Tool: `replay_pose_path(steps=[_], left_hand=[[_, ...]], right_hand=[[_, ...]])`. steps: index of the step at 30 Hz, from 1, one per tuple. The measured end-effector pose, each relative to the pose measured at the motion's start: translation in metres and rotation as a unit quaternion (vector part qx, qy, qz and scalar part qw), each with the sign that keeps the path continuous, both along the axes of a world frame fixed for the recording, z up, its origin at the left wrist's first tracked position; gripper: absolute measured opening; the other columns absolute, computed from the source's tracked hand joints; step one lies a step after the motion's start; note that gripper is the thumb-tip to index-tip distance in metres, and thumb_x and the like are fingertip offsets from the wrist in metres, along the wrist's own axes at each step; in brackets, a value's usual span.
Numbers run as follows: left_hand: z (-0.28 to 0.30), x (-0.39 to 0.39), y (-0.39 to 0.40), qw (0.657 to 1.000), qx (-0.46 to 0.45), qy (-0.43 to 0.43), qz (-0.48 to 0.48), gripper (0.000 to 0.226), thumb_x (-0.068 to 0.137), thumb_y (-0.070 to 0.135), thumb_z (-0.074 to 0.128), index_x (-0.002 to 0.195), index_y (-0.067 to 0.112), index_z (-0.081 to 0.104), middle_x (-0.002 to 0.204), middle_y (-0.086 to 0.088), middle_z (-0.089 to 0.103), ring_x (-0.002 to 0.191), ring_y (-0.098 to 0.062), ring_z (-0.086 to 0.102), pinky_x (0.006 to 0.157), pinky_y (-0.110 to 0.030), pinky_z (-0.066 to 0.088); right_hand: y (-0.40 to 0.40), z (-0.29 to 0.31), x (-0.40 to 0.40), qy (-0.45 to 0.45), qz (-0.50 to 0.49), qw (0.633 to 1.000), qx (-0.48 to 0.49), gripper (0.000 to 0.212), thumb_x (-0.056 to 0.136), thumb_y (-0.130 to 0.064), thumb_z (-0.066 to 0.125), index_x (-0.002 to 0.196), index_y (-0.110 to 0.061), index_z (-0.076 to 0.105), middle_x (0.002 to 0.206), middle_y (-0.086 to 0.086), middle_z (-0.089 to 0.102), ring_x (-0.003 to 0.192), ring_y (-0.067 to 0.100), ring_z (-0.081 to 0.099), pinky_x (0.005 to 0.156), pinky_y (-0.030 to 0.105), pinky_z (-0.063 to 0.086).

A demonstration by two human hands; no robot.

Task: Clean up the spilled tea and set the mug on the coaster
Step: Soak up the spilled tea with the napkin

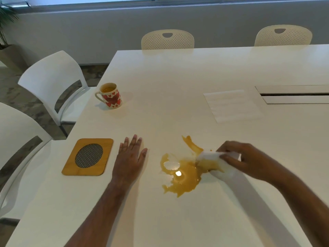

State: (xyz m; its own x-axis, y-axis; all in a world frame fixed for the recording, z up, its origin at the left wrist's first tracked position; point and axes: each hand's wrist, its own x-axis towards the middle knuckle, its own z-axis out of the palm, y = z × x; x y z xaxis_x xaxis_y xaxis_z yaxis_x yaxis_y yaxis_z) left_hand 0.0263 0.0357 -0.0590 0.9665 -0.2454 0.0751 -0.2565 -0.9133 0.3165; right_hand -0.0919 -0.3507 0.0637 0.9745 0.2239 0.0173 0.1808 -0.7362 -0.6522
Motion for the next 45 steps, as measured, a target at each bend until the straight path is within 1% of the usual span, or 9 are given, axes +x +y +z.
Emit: replay_pose_path(steps=[3, 7, 9, 14, 22, 29, 34, 37, 45], left_hand=[[0.001, -0.001, 0.0, 1.0, -0.004, -0.002, 0.003, 0.072, 0.103, 0.061, 0.016, 0.163, 0.025, 0.03, 0.172, 0.002, 0.02, 0.161, -0.023, 0.009, 0.131, -0.044, 0.007], [0.0, -0.001, -0.001, 1.0, -0.01, -0.002, 0.005, 0.066, 0.106, 0.057, 0.021, 0.163, 0.025, 0.031, 0.172, 0.002, 0.022, 0.161, -0.023, 0.01, 0.131, -0.044, 0.008], [0.0, 0.0, -0.002, 1.0, -0.01, -0.002, 0.007, 0.066, 0.106, 0.057, 0.021, 0.163, 0.025, 0.032, 0.172, 0.002, 0.022, 0.161, -0.023, 0.01, 0.131, -0.044, 0.008], [0.001, -0.001, -0.001, 1.0, -0.024, 0.0, 0.003, 0.068, 0.104, 0.058, 0.021, 0.162, 0.024, 0.033, 0.172, 0.002, 0.023, 0.161, -0.023, 0.011, 0.131, -0.042, 0.006], [0.001, -0.001, -0.001, 0.999, -0.054, -0.003, 0.006, 0.053, 0.111, 0.04, 0.037, 0.16, 0.021, 0.038, 0.17, -0.001, 0.028, 0.16, -0.025, 0.014, 0.131, -0.046, 0.011], [0.001, 0.0, 0.0, 0.998, -0.057, -0.008, 0.0, 0.053, 0.111, 0.041, 0.037, 0.16, 0.021, 0.038, 0.17, -0.001, 0.028, 0.16, -0.025, 0.014, 0.131, -0.045, 0.01], [0.0, -0.001, 0.0, 0.998, -0.062, -0.007, 0.003, 0.053, 0.111, 0.042, 0.036, 0.16, 0.021, 0.039, 0.17, 0.0, 0.029, 0.16, -0.025, 0.014, 0.131, -0.045, 0.01], [0.0, -0.001, 0.0, 0.998, -0.059, -0.007, 0.003, 0.056, 0.11, 0.046, 0.03, 0.16, 0.021, 0.039, 0.17, 0.0, 0.028, 0.16, -0.024, 0.013, 0.131, -0.045, 0.01], [0.0, -0.001, 0.001, 0.998, -0.061, -0.002, 0.002, 0.064, 0.105, 0.052, 0.024, 0.159, 0.021, 0.04, 0.17, -0.001, 0.029, 0.16, -0.025, 0.014, 0.131, -0.046, 0.011]], right_hand=[[-0.002, 0.017, 0.013, -0.069, -0.053, 0.996, 0.01, 0.019, 0.097, -0.007, 0.067, 0.097, -0.026, 0.069, 0.091, -0.011, 0.069, 0.088, 0.005, 0.064, 0.07, 0.011, 0.044], [0.017, 0.01, 0.04, -0.143, -0.092, 0.985, -0.035, 0.01, 0.098, -0.008, 0.065, 0.102, -0.016, 0.07, 0.097, -0.009, 0.064, 0.086, 0.002, 0.059, 0.077, 0.006, 0.04], [0.033, -0.003, 0.053, -0.162, -0.091, 0.981, -0.059, 0.012, 0.097, -0.006, 0.065, 0.105, -0.011, 0.072, 0.101, -0.005, 0.063, 0.091, 0.011, 0.062, 0.079, 0.014, 0.044], [0.085, -0.044, 0.067, -0.094, -0.017, 0.99, -0.105, 0.026, 0.095, -0.004, 0.063, 0.117, -0.011, 0.074, 0.116, 0.003, 0.067, 0.102, 0.025, 0.069, 0.088, 0.036, 0.056], [0.137, -0.062, 0.062, -0.064, 0.093, 0.986, -0.12, 0.03, 0.097, -0.002, 0.059, 0.123, -0.01, 0.073, 0.117, 0.007, 0.068, 0.102, 0.028, 0.07, 0.084, 0.036, 0.054], [0.13, -0.053, 0.028, -0.033, 0.189, 0.973, -0.125, 0.024, 0.097, -0.009, 0.061, 0.115, -0.015, 0.075, 0.112, 0.0, 0.07, 0.101, 0.021, 0.068, 0.086, 0.037, 0.055], [0.104, -0.038, 0.01, 0.033, 0.159, 0.982, -0.099, 0.022, 0.099, -0.032, 0.057, 0.111, -0.03, 0.074, 0.113, -0.016, 0.068, 0.11, 0.001, 0.06, 0.106, 0.032, 0.039], [0.098, -0.032, 0.012, 0.023, 0.12, 0.987, -0.099, 0.025, 0.104, -0.044, 0.051, 0.106, -0.032, 0.072, 0.105, -0.016, 0.067, 0.101, 0.001, 0.058, 0.105, 0.033, 0.037], [0.119, -0.045, 0.02, -0.018, 0.129, 0.962, -0.242, 0.046, 0.103, -0.038, 0.056, 0.147, -0.027, 0.054, 0.136, -0.006, 0.058, 0.123, 0.018, 0.053, 0.104, 0.04, 0.036]])
